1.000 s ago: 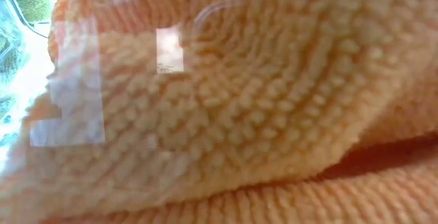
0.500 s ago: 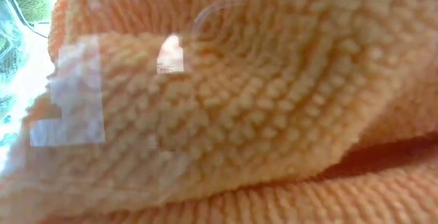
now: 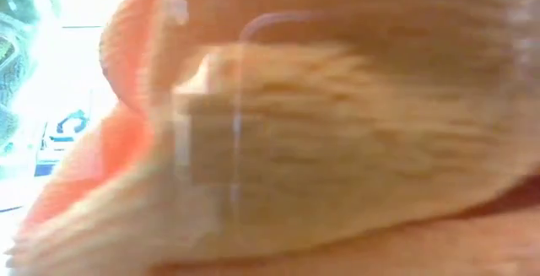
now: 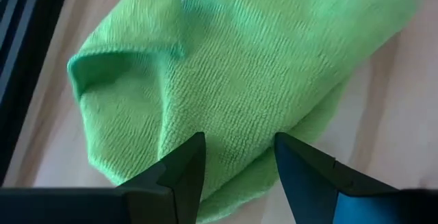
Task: Sort microfiber towel by color & place in baskets
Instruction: Put the green towel into the left transparent bin
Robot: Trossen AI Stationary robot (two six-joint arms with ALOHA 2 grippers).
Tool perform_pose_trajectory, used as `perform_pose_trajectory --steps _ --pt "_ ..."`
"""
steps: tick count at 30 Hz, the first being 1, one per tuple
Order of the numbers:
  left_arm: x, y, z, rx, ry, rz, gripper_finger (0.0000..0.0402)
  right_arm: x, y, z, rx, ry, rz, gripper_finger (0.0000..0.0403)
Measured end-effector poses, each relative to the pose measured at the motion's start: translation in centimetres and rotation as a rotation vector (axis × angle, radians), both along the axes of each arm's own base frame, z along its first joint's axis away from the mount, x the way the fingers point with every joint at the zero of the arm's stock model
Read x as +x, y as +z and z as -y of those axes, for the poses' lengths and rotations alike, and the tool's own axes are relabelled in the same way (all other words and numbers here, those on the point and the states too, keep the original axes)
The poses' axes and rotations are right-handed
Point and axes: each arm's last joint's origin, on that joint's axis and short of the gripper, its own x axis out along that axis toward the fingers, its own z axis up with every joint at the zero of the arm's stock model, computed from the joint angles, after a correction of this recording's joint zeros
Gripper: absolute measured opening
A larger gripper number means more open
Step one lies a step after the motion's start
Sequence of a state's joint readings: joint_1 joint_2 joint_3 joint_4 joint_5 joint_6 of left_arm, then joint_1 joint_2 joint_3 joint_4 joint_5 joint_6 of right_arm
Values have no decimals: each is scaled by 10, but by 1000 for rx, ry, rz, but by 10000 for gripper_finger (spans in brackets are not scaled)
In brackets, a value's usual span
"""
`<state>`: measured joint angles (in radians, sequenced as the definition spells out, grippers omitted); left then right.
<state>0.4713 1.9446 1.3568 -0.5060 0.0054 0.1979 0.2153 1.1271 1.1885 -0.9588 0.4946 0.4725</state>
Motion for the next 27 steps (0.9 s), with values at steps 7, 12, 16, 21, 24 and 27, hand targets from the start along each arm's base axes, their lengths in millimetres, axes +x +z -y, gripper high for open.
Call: perform_pose_trajectory --steps 7,12,16,21,24,27 --pt "5 2 1 -48 -37 68 160 0 0 0 0 1 3 22" --pt "10 6 6 -106 -123 142 160 0 0 0 0 1 3 22" --pt "11 6 11 -124 -156 144 160 0 0 0 0 1 3 22" --pt "4 2 15 -202 -181 79 160 0 0 0 1 1 3 22" --pt "3 -1 18 -232 -207 74 160 0 0 0 4 3 3 22" --pt "6 -8 16 -200 -195 70 160 0 0 0 4 3 3 22"
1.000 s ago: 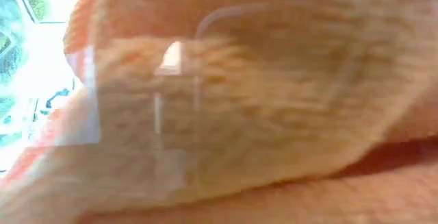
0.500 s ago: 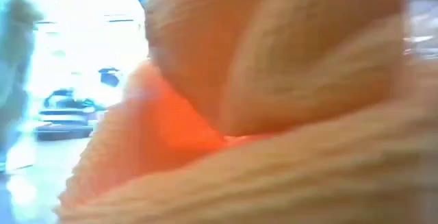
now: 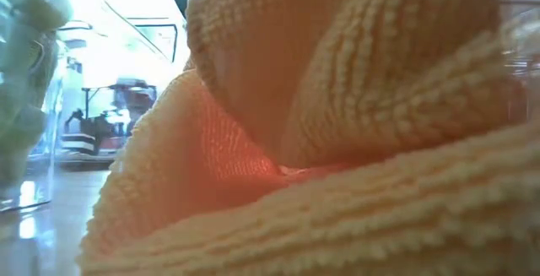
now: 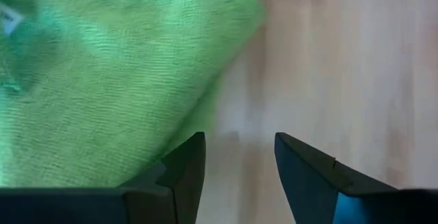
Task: Sort microfiber towel by color & place in baskets
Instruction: Put the green towel into the left transparent bin
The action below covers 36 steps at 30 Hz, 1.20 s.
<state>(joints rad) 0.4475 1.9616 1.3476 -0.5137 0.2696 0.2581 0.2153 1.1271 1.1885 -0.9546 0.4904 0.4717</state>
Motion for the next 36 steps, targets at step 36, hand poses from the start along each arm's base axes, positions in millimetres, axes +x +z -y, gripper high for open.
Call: perform_pose_trajectory --steps 36 --pt "36 40 15 351 -46 89 160 1 -4 0 1 0 2 22"
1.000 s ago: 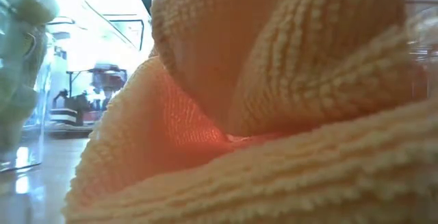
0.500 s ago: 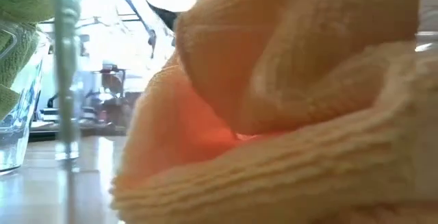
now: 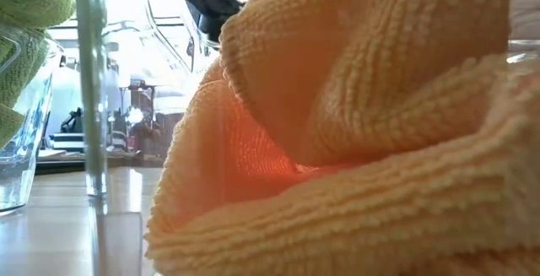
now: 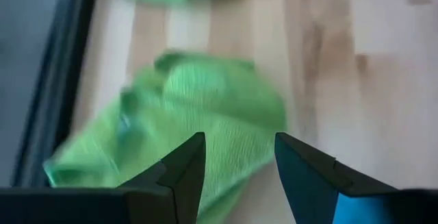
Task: Sort microfiber towel by color & place in baskets
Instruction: Put the green towel into the left transparent bin
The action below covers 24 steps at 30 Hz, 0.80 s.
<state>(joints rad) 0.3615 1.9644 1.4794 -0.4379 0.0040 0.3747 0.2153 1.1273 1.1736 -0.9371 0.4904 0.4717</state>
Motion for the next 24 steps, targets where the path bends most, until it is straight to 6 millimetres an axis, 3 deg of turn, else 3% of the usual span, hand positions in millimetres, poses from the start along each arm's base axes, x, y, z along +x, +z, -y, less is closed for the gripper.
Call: perform_pose_trajectory --steps 3,8,18,24 --pt "3 0 -1 16 -18 -3 160 0 0 0 0 0 0 22" --pt "4 -17 -6 1 -8 -53 160 0 0 0 21 -26 13 22" --pt "11 -60 -12 -12 8 -146 160 0 0 0 27 -31 15 22" --pt "17 -54 -16 51 37 -163 160 0 0 0 27 -31 13 22"
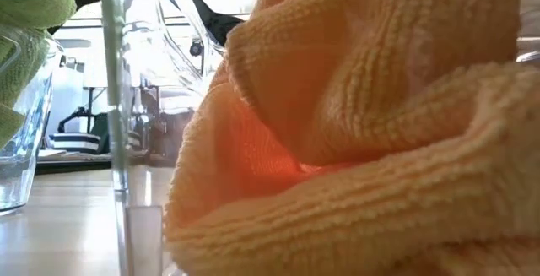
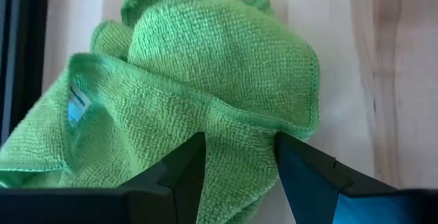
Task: Sort microfiber towel by color & place in baskets
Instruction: Put the green towel into the left transparent bin
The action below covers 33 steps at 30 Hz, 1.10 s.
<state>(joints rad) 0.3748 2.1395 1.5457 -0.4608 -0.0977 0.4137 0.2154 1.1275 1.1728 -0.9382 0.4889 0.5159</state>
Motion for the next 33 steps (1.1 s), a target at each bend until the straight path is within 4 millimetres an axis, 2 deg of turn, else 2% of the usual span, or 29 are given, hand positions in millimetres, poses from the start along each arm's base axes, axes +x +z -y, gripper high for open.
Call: perform_pose_trajectory --steps 3,6,15,22,27,33 --pt "-1 -1 0 -7 0 -13 155 0 0 0 0 0 0 22" --pt "-2 -1 1 -12 1 -24 133 0 0 0 0 0 0 22" --pt "-5 -2 2 -38 31 -43 14 0 0 0 0 0 -1 22" --pt "-7 2 4 -70 85 -42 7 0 0 0 0 0 -1 22" --pt "-13 21 11 -94 131 -21 1 0 -1 0 0 0 -2 22" --pt "-25 67 26 -115 182 59 1 0 -2 0 -1 0 -5 22"
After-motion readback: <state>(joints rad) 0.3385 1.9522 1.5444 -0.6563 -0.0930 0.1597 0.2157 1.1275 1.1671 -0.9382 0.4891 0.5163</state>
